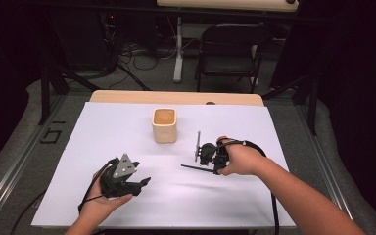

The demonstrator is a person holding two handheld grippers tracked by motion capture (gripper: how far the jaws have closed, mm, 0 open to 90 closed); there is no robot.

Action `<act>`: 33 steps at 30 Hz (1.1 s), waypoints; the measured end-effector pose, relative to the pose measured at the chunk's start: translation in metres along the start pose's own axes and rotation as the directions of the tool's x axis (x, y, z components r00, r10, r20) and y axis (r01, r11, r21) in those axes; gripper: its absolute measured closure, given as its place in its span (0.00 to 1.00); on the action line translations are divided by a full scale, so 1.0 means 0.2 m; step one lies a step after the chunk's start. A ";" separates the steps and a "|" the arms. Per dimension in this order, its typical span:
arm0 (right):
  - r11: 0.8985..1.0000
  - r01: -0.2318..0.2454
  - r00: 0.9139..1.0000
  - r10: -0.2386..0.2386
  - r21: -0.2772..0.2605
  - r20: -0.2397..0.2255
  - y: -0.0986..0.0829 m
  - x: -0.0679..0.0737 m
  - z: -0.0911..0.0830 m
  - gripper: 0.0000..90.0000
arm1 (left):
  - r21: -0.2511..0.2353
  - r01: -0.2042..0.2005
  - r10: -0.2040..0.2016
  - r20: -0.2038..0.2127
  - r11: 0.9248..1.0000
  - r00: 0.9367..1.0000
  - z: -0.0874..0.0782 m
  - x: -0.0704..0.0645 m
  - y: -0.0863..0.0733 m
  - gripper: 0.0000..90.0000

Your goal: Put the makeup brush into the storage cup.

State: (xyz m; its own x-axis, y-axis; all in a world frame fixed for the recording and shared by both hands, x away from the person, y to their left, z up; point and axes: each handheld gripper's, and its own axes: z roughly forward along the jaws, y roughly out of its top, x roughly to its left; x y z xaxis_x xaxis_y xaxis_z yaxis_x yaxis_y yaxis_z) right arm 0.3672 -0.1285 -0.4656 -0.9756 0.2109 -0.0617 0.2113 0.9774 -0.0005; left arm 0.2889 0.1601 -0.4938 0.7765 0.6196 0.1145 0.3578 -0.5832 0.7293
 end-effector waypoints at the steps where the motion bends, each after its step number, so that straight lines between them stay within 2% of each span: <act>1: 1.000 0.007 1.000 -0.007 -0.001 0.002 0.00 0.00 0.00 0.93 | -0.003 -0.005 0.005 0.009 1.000 1.000 0.02 -0.01 0.02 0.41; 8: 1.000 0.022 1.000 -0.022 -0.009 0.003 0.02 0.02 -0.02 0.94 | -0.010 -0.057 0.057 0.023 0.998 0.998 0.07 -0.06 0.08 0.44; 12: 0.999 0.033 0.999 -0.033 -0.017 0.002 0.05 0.03 -0.03 0.93 | -0.012 -0.093 0.093 0.010 0.996 0.996 0.10 -0.08 0.11 0.45; 15: 0.999 0.040 0.999 -0.040 -0.019 0.000 0.07 0.04 -0.04 0.93 | 0.005 -0.140 0.140 0.000 0.990 0.990 0.12 -0.10 0.12 0.46; 17: 0.998 0.052 0.999 -0.052 -0.018 0.002 0.09 0.05 -0.04 0.94 | 0.012 -0.164 0.164 0.008 0.986 0.986 0.13 -0.11 0.13 0.47; 22: 0.998 0.066 0.998 -0.066 -0.023 0.004 0.11 0.06 -0.04 0.93 | 0.035 -0.211 0.211 0.001 0.977 0.977 0.17 -0.14 0.14 0.47; 23: 0.998 0.059 0.998 -0.059 -0.019 0.001 0.12 0.07 -0.04 0.93 | 0.035 -0.211 0.211 0.001 0.977 0.977 0.17 -0.14 0.14 0.47; 25: 0.998 0.068 0.998 -0.068 -0.017 -0.002 0.12 0.07 -0.05 0.93 | 0.042 -0.229 0.229 -0.013 0.973 0.973 0.18 -0.15 0.14 0.47; 28: 0.997 0.070 0.998 -0.070 -0.018 -0.003 0.13 0.08 -0.05 0.93 | 0.067 -0.280 0.283 -0.026 0.958 0.959 0.19 -0.17 0.15 0.48; 33: 0.997 0.080 0.997 -0.080 -0.013 -0.002 0.14 0.09 -0.04 0.94 | 0.090 -0.341 0.346 -0.052 0.936 0.937 0.20 -0.20 0.15 0.51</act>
State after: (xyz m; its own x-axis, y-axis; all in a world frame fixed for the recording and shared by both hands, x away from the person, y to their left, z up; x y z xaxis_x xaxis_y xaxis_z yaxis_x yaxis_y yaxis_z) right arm 0.3561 -0.0968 -0.4582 -0.9894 0.1324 -0.0593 0.1321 0.9912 0.0079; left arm 0.2903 0.0971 -0.5039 0.8245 0.4057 0.3945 0.1172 -0.8044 0.5824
